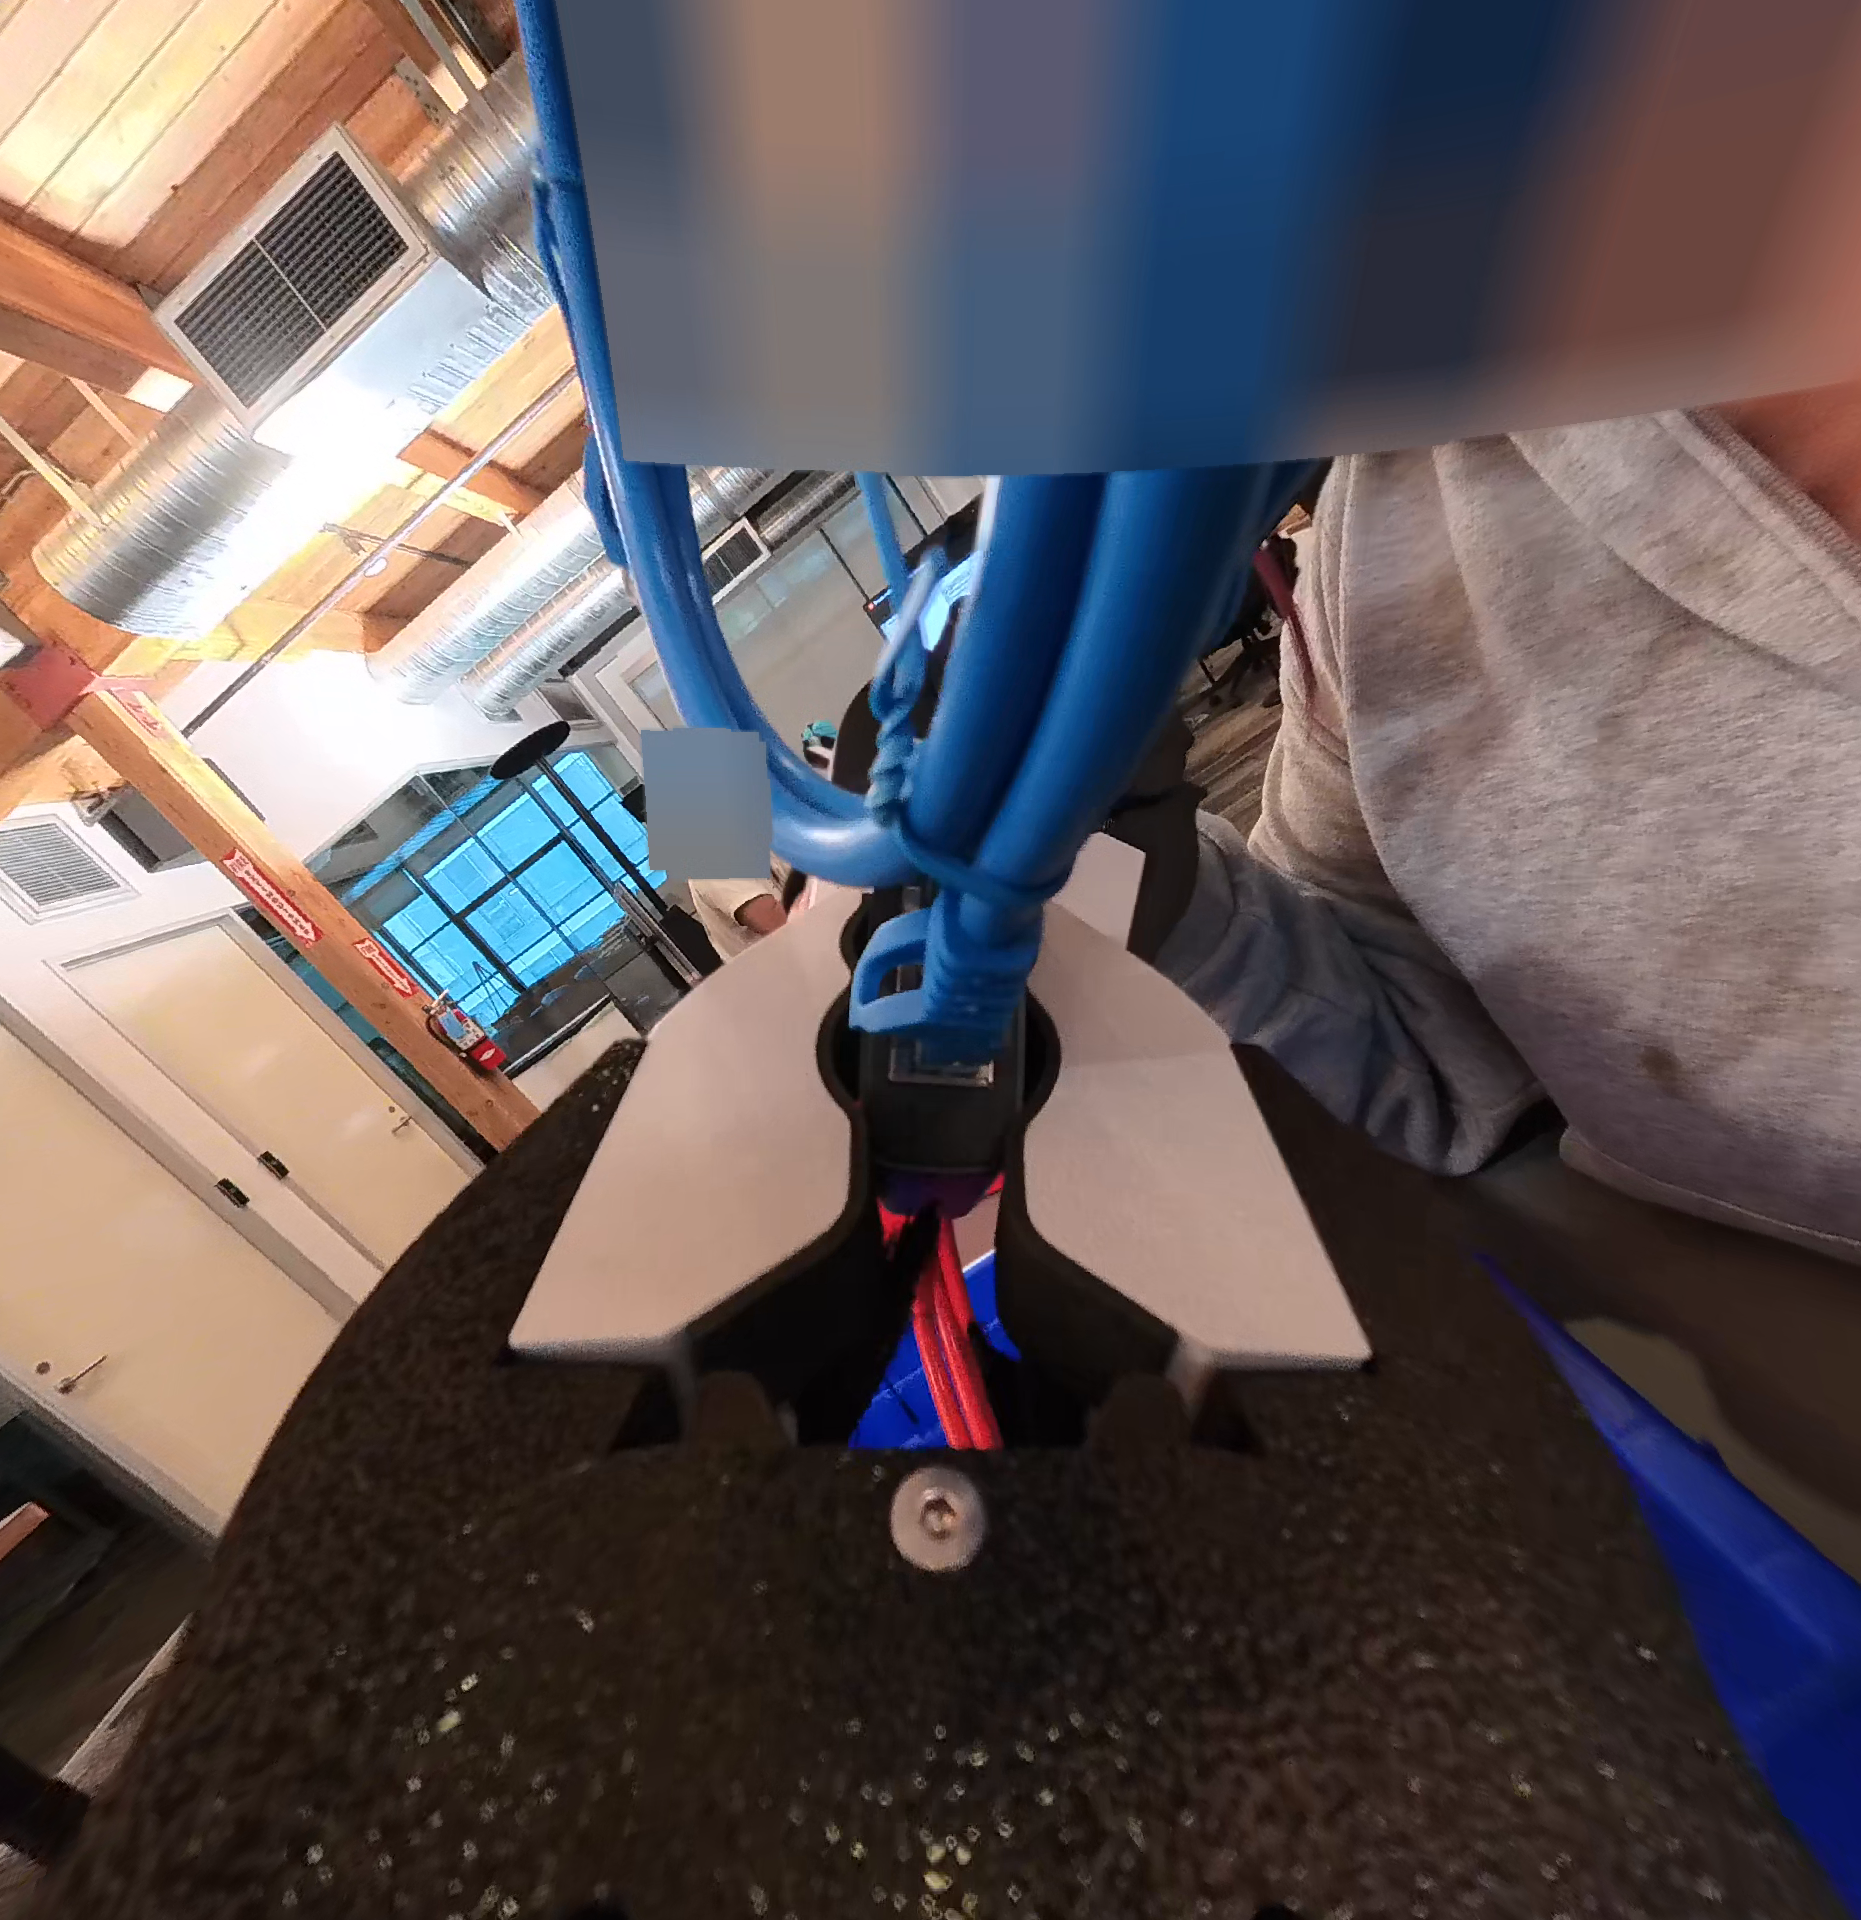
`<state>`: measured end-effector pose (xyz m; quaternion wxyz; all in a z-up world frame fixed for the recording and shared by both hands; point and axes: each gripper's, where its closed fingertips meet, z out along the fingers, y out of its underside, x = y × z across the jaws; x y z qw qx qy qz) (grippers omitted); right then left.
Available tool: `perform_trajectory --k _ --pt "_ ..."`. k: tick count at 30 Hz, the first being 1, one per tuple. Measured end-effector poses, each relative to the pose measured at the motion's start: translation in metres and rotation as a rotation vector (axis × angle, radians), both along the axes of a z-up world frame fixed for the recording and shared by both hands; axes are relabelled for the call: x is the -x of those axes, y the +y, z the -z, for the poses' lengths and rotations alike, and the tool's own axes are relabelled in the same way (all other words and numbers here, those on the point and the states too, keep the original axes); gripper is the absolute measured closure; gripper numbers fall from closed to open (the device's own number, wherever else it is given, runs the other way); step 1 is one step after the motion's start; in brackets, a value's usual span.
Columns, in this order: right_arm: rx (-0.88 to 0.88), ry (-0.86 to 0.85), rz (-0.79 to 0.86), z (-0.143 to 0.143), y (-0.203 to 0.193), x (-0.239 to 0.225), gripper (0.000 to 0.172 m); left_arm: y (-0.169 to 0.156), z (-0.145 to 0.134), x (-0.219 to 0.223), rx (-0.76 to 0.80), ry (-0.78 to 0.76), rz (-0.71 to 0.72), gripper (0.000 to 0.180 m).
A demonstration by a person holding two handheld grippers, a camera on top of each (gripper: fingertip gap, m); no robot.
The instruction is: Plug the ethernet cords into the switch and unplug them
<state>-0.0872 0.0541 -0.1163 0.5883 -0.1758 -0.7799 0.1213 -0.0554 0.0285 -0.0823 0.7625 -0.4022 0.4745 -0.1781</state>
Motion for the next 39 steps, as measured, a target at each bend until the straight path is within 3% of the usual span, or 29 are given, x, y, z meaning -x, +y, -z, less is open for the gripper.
perform_trajectory --k 19,24,28,31,39 --pt "-0.061 0.067 -0.05 -0.003 0.0 0.009 0.157 0.003 -0.001 0.006 -0.002 -0.046 0.011 0.159" --pt "-0.114 0.059 -0.084 0.008 0.005 0.01 0.156 0.01 0.01 0.006 0.064 0.031 -0.037 0.159" --pt "0.086 0.012 -0.286 0.007 -0.007 -0.002 0.157 0.003 0.007 -0.003 0.058 -0.011 0.019 0.159" --pt "0.166 -0.023 -0.331 0.014 -0.003 -0.005 0.158 0.009 0.013 -0.006 0.077 -0.026 -0.028 0.159" --pt "-0.049 0.087 -0.267 0.015 -0.008 -0.017 0.156 0.0 0.016 -0.022 0.097 -0.027 -0.07 0.159"
